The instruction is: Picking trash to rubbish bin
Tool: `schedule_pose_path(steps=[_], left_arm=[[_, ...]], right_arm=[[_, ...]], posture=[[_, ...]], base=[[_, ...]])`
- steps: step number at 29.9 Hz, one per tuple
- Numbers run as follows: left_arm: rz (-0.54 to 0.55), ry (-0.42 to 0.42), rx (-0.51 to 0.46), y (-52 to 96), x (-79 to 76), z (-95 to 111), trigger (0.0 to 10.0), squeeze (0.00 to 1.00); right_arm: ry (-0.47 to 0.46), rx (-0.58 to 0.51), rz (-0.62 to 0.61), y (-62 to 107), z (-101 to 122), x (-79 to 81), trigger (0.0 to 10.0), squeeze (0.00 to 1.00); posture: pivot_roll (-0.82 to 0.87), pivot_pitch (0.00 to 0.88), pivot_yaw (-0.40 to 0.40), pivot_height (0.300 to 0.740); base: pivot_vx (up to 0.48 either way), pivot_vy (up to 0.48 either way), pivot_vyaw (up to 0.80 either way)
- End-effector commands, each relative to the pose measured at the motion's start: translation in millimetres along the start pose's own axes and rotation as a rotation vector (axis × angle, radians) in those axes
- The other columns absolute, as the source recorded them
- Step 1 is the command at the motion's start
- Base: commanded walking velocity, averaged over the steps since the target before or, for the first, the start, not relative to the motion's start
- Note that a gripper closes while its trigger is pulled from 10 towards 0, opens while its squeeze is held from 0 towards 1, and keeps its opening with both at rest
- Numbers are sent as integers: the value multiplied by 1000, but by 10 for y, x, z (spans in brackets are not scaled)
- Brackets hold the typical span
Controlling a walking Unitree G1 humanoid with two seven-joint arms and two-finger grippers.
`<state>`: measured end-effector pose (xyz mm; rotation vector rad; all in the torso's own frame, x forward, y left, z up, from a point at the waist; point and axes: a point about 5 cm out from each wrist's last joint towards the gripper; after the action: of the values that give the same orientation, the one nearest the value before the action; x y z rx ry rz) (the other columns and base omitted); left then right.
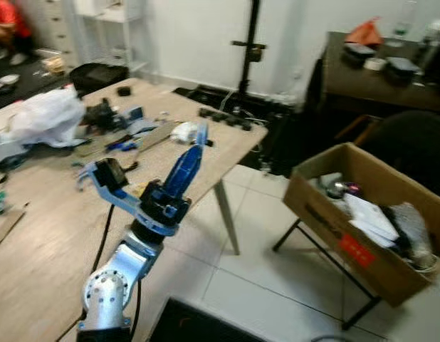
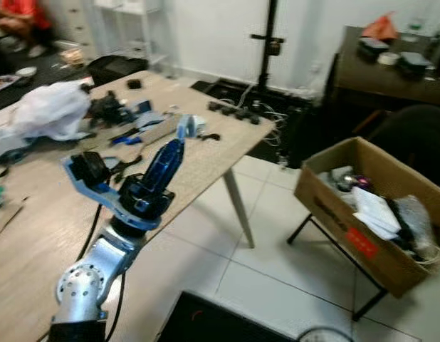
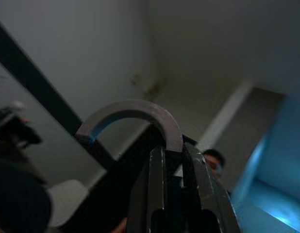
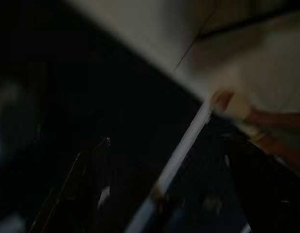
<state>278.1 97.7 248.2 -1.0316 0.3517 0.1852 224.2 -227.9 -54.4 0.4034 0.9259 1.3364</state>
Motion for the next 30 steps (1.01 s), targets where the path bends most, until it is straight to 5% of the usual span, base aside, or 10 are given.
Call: schedule_pose_path(steps=[1,5,8,12,19,30], left_arm=[[4,-17,-2,7,-5,-8,10000,0],[8,-30,-4,-8,-2,-17,10000,0],[24,-39,-6,2,12,-17,10000,0],[40,-51,-6,16,29,-13,10000,0],[123,-127,27,61,119,-40,10000,0],[148,-177,39,67,149,-41,10000,0]], right_arm=[[-52,-7,59,9,7,126,10000,0],[-98,-154,224,13,517,442,10000,0],[-92,-182,296,43,613,594,10000,0],[-24,-177,301,49,581,622,10000,0],[-204,-128,282,25,454,493,10000,0],[-204,-92,290,32,342,504,10000,0]], posture=[[-70,142,15,740],[-71,145,13,740],[-69,148,9,740],[-70,149,7,740],[-73,156,3,740],[-72,156,6,740]], base=[[0,0,-788],[0,0,-788],[0,0,-785],[0,0,-786],[0,0,-338],[0,0,0]])
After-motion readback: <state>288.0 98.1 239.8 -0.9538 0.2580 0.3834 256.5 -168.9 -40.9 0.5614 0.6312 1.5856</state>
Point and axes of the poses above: a point about 5 cm out from each wrist's last joint towards the gripper, its own y axis pointing back from the gripper into the wrist, its own z axis along the axis of the wrist's last joint, x = y × z, and after that the axes turned 5 degrees about -y, right-handed
